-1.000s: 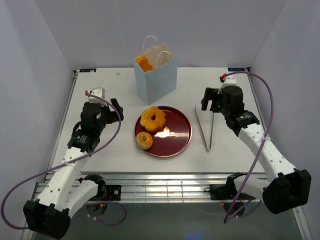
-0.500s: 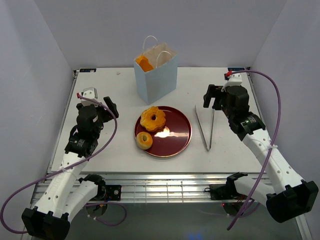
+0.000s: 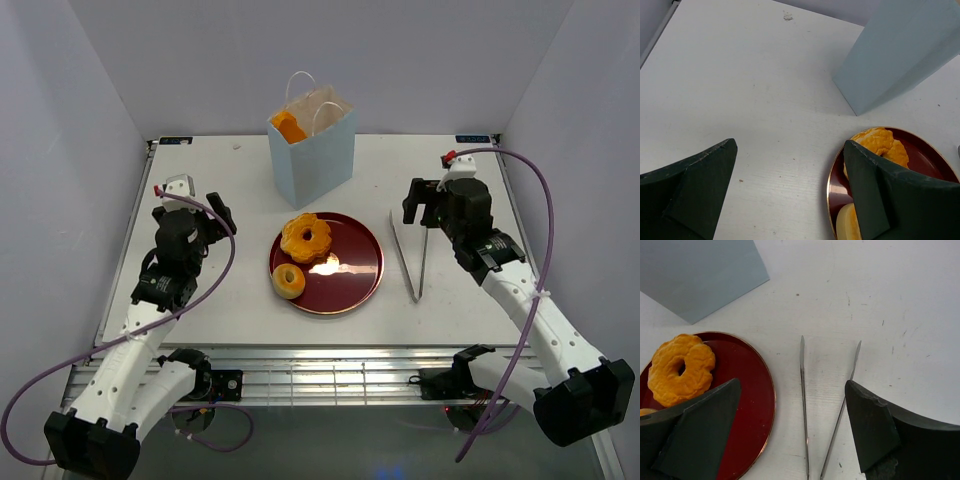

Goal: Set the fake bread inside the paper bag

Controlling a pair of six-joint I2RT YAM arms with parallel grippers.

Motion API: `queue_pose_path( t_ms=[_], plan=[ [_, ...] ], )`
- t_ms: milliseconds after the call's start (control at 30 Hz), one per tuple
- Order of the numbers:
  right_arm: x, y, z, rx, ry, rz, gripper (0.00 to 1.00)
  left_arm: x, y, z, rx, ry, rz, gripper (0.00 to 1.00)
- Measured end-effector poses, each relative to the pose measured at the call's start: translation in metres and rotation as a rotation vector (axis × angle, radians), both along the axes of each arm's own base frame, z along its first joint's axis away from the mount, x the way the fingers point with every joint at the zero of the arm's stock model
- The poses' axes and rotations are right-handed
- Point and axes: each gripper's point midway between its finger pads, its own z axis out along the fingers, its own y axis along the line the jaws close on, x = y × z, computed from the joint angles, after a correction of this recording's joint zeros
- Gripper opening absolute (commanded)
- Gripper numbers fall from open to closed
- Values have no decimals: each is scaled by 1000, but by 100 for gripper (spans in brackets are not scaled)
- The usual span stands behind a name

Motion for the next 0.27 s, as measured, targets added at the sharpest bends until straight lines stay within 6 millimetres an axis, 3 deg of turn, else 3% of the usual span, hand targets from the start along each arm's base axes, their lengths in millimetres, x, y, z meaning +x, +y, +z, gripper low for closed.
queue_pose_path(
  t_ms=[267],
  plan=[
    [0,0,-6,-8,2,6,90,1,0,-2,2,5,1,98]
  ],
)
